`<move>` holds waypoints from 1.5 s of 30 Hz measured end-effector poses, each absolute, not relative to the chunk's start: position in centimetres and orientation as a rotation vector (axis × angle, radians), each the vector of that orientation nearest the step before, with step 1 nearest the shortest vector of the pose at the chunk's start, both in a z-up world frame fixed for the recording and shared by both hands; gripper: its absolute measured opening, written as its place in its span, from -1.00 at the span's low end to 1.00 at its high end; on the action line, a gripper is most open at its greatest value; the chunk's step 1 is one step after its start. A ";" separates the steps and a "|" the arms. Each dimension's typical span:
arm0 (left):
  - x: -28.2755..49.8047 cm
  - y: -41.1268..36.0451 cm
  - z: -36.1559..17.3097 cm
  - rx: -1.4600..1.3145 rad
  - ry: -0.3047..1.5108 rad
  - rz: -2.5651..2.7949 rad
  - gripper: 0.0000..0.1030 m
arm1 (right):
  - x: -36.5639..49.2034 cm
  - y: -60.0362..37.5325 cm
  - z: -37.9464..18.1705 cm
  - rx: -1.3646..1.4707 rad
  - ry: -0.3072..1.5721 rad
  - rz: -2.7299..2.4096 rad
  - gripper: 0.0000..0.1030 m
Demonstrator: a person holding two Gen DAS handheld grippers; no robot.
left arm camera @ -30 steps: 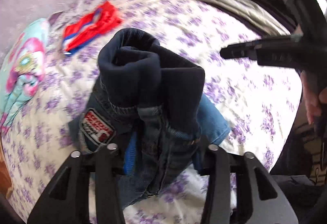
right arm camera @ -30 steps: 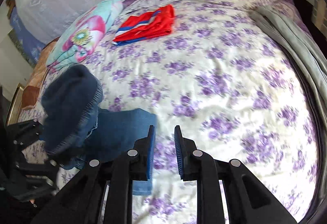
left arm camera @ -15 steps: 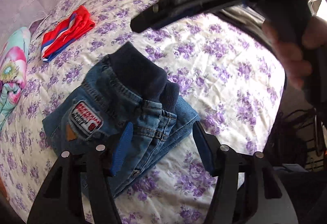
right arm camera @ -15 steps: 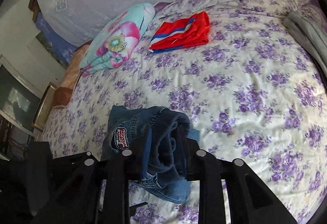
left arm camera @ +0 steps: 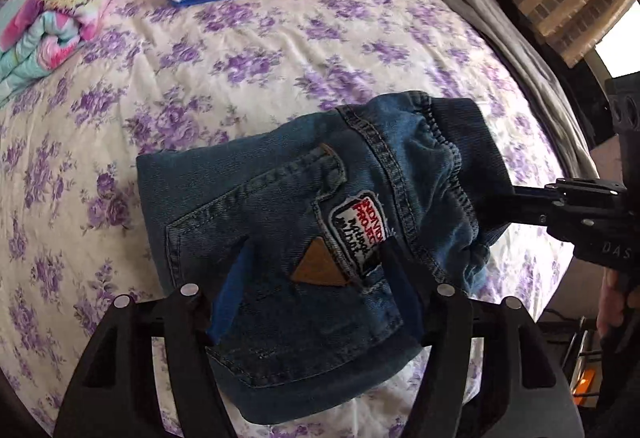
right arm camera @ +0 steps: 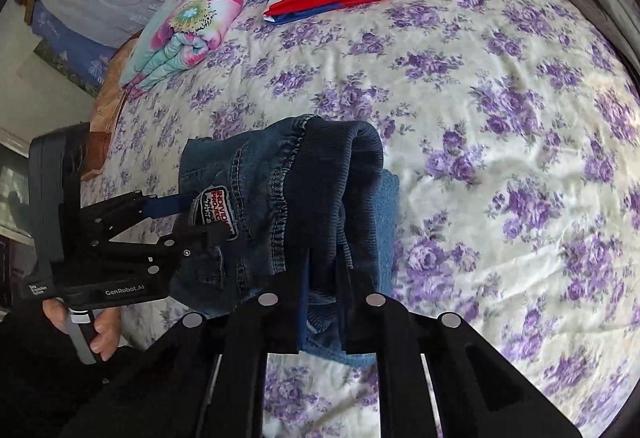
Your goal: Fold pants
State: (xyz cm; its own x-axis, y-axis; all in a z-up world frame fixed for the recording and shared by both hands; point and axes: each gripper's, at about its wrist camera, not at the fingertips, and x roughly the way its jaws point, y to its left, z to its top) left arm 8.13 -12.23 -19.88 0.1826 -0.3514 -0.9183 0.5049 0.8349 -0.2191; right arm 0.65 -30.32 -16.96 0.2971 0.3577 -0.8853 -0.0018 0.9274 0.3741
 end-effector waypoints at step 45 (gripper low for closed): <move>9.2 0.2 -26.6 -0.642 1.632 -0.435 0.56 | -5.9 -32.1 -12.8 0.272 1.068 0.040 0.12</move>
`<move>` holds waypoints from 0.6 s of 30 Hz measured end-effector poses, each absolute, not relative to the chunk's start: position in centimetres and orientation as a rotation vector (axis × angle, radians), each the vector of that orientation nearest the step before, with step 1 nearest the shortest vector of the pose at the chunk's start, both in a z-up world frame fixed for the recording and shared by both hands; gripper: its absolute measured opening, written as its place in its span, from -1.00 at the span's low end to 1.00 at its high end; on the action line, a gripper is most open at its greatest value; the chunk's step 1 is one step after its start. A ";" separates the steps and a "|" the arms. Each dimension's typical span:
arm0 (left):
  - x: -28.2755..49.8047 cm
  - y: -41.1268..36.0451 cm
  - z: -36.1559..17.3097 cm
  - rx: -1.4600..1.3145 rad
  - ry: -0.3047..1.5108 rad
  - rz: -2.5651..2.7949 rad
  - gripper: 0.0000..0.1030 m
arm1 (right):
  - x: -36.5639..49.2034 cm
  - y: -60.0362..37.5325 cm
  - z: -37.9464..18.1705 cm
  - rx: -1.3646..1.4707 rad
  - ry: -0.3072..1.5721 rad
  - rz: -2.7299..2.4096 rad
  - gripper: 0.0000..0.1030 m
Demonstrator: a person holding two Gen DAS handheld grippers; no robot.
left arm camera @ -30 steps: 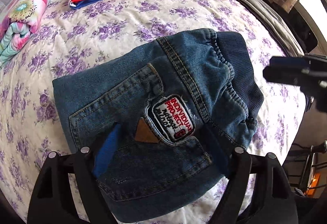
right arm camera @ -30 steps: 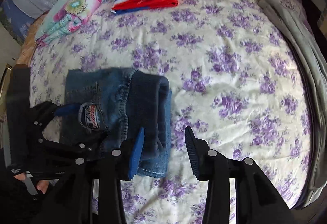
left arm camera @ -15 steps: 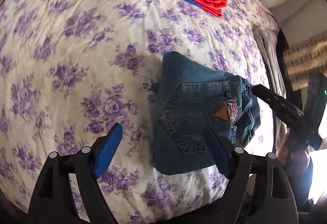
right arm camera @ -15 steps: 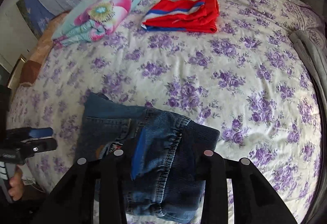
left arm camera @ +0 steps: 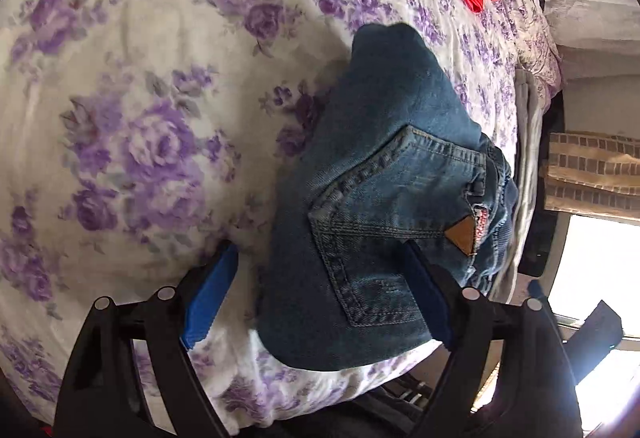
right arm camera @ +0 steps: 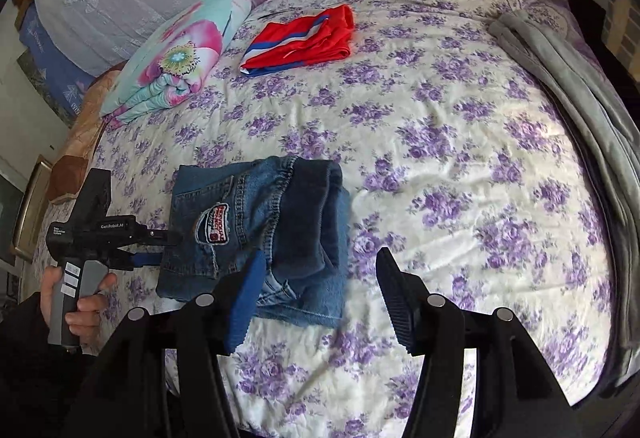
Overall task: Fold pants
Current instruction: 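Grasp the jeans bundle with both tools and lift it off the bed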
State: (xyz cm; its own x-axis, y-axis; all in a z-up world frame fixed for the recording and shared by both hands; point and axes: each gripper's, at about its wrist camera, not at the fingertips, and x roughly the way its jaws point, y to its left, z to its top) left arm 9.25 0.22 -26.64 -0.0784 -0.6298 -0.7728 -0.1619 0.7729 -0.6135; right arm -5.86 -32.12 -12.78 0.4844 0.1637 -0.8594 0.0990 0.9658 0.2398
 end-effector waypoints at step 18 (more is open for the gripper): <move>8.1 -3.0 -26.3 -0.543 1.563 -0.537 0.37 | -1.4 -32.8 -25.2 0.809 1.261 0.137 0.76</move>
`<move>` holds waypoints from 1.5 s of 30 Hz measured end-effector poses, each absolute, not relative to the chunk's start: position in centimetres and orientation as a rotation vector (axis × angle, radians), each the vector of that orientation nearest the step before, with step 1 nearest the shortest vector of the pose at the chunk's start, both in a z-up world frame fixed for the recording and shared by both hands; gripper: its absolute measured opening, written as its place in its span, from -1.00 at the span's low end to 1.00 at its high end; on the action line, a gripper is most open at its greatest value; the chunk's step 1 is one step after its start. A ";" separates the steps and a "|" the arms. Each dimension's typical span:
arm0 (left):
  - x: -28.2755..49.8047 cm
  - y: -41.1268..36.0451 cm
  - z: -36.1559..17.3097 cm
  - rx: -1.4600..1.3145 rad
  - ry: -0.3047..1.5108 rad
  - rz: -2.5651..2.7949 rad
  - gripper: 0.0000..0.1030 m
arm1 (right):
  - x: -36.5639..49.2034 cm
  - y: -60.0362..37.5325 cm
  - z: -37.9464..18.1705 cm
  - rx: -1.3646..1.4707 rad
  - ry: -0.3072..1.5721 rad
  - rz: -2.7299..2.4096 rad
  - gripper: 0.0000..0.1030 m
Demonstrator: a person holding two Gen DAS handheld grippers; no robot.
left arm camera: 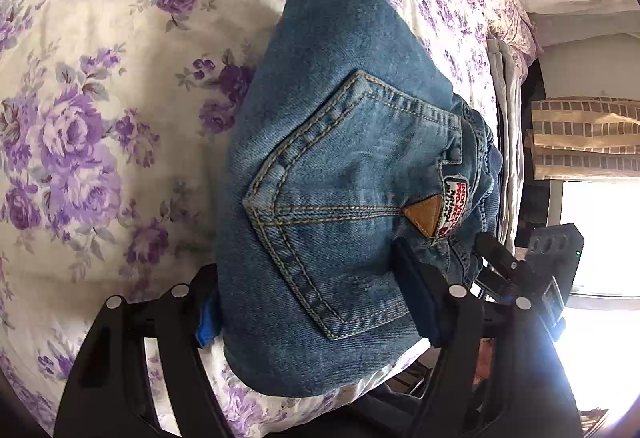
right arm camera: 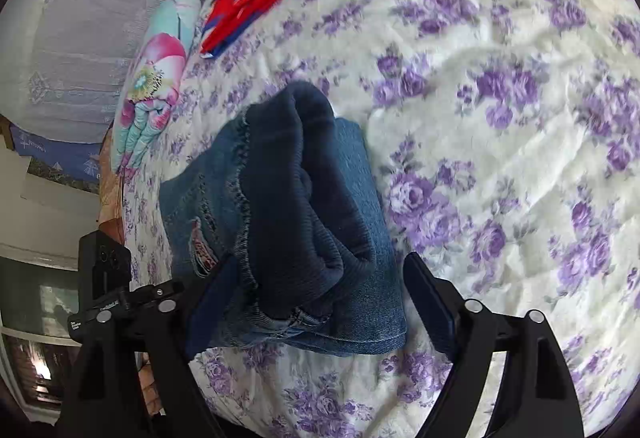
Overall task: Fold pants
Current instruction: 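Grasp the jeans bundle with both tools and lift it off the bed, then carry the jeans bundle onto the folded red shirt and open both tools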
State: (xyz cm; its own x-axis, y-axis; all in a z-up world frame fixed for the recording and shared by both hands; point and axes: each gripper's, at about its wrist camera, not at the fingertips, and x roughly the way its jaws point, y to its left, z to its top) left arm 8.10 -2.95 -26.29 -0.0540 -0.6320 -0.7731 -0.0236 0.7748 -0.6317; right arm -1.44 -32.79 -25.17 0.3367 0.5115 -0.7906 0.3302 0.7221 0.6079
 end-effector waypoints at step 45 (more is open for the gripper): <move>47.2 -9.4 -22.7 -0.371 1.279 -0.487 0.13 | 39.1 -36.6 -21.0 0.505 0.956 0.210 0.14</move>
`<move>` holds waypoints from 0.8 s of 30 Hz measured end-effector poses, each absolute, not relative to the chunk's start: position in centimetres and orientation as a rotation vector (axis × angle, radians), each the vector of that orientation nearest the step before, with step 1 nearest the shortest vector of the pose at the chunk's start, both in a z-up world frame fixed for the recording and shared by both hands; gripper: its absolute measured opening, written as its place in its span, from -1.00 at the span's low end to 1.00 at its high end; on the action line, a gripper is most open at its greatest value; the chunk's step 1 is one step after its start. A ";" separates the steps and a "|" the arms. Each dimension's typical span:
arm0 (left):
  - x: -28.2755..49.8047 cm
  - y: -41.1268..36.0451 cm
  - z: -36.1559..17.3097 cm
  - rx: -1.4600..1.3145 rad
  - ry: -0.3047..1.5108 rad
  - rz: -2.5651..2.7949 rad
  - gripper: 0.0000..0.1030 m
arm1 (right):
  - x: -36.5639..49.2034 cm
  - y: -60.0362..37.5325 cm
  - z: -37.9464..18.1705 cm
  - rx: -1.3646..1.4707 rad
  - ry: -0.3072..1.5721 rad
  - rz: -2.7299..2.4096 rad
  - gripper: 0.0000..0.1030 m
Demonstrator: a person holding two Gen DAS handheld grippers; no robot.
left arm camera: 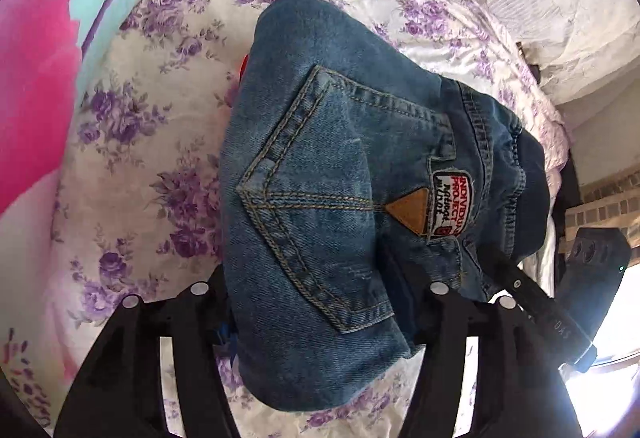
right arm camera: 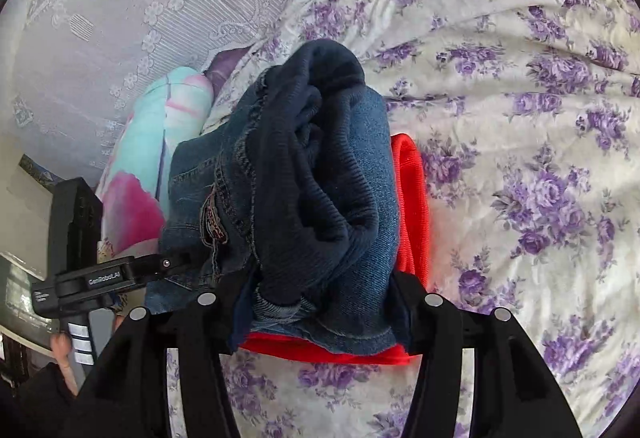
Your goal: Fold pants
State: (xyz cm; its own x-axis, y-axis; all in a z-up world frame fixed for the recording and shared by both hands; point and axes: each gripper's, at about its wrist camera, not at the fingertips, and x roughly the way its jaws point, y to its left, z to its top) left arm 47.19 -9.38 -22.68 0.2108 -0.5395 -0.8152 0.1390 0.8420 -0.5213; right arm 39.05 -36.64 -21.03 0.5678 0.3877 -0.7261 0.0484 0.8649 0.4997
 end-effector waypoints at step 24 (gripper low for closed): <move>13.9 -2.5 -2.8 -0.066 0.951 -0.147 0.91 | 9.7 -27.3 -4.8 0.088 0.933 -0.151 0.93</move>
State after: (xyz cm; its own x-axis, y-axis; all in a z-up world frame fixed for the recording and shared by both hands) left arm 13.93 -2.51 -2.75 0.5721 -0.1543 -0.8055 0.0967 0.9880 -0.1206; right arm 9.65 -27.35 -4.79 0.5862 -0.0914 -0.8050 0.1675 0.9858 0.0101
